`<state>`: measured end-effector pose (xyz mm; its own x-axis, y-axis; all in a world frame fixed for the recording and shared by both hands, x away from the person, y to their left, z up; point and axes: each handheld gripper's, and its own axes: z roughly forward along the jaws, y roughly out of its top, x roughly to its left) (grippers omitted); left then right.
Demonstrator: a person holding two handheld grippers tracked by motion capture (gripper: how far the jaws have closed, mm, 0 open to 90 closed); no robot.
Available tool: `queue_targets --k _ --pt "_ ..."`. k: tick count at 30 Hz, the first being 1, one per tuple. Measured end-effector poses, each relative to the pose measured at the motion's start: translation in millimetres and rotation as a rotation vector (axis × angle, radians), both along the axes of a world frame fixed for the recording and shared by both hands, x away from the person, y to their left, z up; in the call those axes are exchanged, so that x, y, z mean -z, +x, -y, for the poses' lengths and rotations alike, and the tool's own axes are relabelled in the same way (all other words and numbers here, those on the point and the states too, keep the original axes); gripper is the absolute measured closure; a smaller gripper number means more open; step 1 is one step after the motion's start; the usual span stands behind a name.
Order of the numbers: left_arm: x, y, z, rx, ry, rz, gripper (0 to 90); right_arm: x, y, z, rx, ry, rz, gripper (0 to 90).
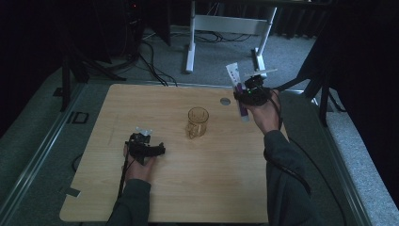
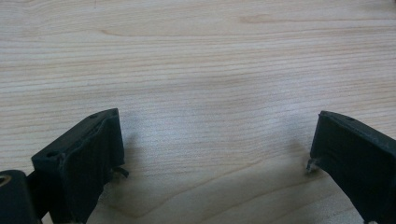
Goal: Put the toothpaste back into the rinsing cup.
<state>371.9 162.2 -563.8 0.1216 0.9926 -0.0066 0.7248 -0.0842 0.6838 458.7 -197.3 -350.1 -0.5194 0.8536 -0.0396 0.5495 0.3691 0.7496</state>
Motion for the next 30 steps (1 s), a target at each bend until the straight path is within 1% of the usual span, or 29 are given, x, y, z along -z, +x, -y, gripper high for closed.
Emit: queue_targets --k 5,10,16,30 --pt "0.0 0.0 0.0 0.000 0.000 0.000 2.4 -0.3 0.5 -8.1 -0.013 0.005 0.017 71.1" --pt "0.0 0.0 0.0 0.000 0.000 0.000 2.4 -1.2 1.9 -13.9 -0.019 0.004 0.023 71.0" --pt "0.0 0.0 0.0 0.000 0.000 0.001 2.4 -1.5 2.5 -20.0 -0.030 0.018 0.038 71.1" --pt "0.0 0.0 0.0 0.000 0.000 0.001 2.4 -1.4 4.1 -35.3 -0.056 0.050 0.044 71.1"
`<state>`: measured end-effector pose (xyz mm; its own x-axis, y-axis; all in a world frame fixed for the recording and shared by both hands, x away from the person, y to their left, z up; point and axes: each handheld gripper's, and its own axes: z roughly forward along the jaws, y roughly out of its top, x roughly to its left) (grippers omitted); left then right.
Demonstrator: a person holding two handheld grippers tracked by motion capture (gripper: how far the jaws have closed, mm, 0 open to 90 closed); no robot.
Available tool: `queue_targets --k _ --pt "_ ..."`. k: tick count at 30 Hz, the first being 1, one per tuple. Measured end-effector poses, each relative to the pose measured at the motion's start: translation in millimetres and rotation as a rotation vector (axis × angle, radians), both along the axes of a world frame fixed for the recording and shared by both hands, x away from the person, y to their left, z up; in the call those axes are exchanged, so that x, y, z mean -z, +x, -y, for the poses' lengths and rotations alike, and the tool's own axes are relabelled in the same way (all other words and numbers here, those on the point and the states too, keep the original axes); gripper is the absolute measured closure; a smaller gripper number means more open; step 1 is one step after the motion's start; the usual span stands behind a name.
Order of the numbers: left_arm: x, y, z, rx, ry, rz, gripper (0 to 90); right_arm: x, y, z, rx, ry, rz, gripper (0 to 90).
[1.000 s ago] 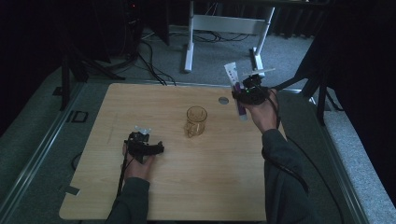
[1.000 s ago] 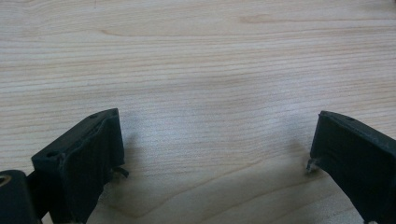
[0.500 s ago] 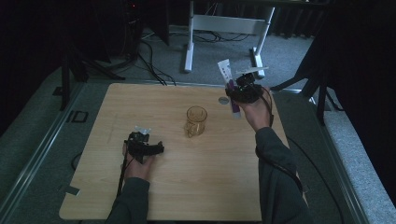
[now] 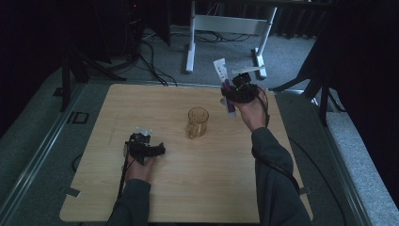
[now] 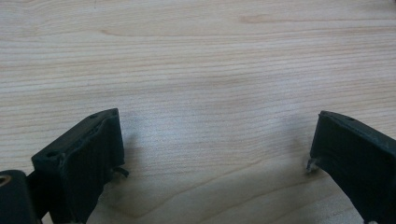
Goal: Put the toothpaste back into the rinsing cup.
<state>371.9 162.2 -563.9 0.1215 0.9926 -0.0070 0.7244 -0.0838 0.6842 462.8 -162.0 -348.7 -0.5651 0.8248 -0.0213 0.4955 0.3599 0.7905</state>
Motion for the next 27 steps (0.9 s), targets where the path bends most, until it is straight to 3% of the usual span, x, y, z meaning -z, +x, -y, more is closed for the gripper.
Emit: queue_targets --k 27 --pt "-0.1 0.0 0.0 0.000 0.000 -0.001 2.4 -0.7 7.1 -30.5 -0.027 0.024 0.018 71.0"
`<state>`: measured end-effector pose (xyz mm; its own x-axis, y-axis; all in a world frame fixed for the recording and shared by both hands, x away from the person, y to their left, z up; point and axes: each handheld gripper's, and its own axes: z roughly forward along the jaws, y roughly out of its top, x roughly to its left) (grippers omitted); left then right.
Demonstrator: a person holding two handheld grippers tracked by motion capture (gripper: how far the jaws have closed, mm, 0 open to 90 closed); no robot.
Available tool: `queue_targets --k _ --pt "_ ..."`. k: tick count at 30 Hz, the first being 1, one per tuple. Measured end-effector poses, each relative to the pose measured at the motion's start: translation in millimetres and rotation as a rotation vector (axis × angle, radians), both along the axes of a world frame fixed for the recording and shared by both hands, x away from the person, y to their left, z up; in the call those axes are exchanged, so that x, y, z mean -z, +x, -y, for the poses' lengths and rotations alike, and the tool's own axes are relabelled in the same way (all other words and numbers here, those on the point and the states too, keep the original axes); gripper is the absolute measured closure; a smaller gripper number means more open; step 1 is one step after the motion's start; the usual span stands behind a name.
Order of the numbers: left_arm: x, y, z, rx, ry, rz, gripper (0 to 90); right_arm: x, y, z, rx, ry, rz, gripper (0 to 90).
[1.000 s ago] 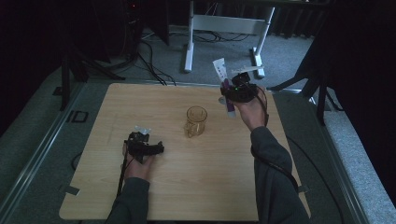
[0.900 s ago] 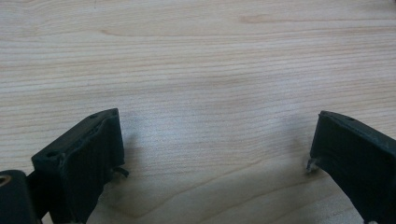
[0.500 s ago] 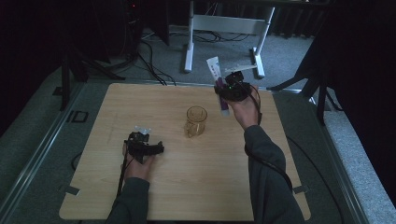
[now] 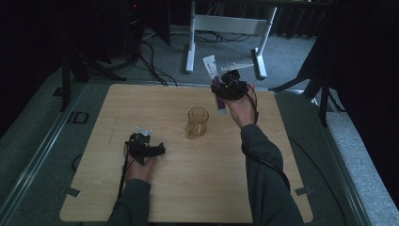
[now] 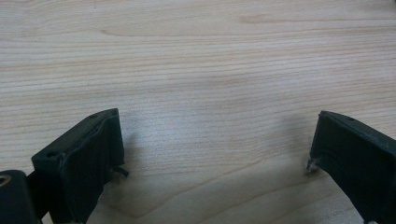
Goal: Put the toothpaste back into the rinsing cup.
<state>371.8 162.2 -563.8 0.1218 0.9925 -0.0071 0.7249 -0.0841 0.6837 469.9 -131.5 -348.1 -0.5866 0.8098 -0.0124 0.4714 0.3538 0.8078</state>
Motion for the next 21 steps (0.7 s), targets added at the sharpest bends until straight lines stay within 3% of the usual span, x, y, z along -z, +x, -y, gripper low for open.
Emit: queue_targets --k 21 --pt "0.0 0.0 0.0 0.000 0.000 0.000 2.4 5.7 7.2 -20.2 -0.026 0.001 -0.010 70.7"
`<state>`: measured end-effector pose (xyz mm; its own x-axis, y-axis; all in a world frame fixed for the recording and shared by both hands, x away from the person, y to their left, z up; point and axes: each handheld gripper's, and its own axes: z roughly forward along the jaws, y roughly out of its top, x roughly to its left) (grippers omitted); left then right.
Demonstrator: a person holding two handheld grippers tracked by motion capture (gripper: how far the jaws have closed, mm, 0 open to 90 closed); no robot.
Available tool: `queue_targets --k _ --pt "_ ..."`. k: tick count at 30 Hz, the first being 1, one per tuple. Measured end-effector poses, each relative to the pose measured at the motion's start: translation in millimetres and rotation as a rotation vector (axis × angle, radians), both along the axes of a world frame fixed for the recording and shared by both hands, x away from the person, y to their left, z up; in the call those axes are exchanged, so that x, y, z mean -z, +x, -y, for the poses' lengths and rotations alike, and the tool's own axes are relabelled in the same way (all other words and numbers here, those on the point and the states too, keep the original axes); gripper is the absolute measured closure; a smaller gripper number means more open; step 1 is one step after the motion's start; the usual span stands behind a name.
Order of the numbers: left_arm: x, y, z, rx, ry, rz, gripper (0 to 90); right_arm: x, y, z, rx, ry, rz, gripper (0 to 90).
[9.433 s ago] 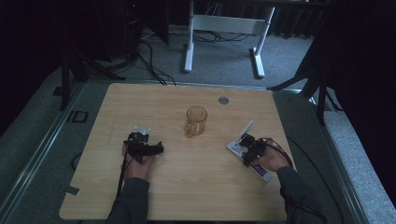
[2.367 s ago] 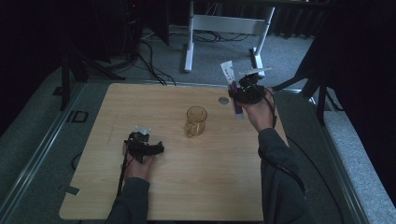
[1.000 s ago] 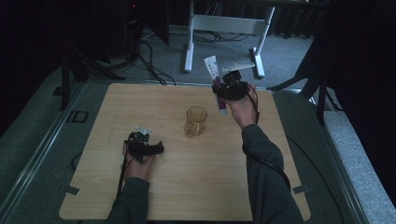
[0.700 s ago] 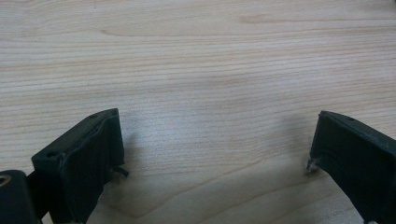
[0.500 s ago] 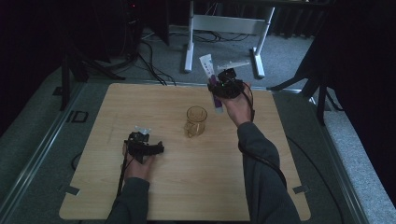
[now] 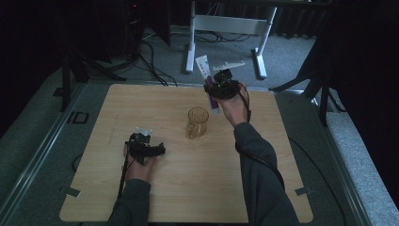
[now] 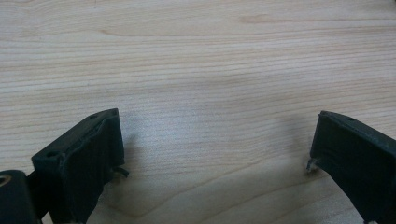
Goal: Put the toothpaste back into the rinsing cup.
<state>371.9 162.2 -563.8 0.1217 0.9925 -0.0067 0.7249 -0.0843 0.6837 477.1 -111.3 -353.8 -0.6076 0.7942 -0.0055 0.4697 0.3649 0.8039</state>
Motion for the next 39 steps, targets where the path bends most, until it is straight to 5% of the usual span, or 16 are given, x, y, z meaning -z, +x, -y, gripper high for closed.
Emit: queue_targets --k 39 --pt "0.0 0.0 0.0 0.000 0.000 0.000 2.4 9.8 0.6 -20.6 -0.028 0.008 -0.001 69.9"
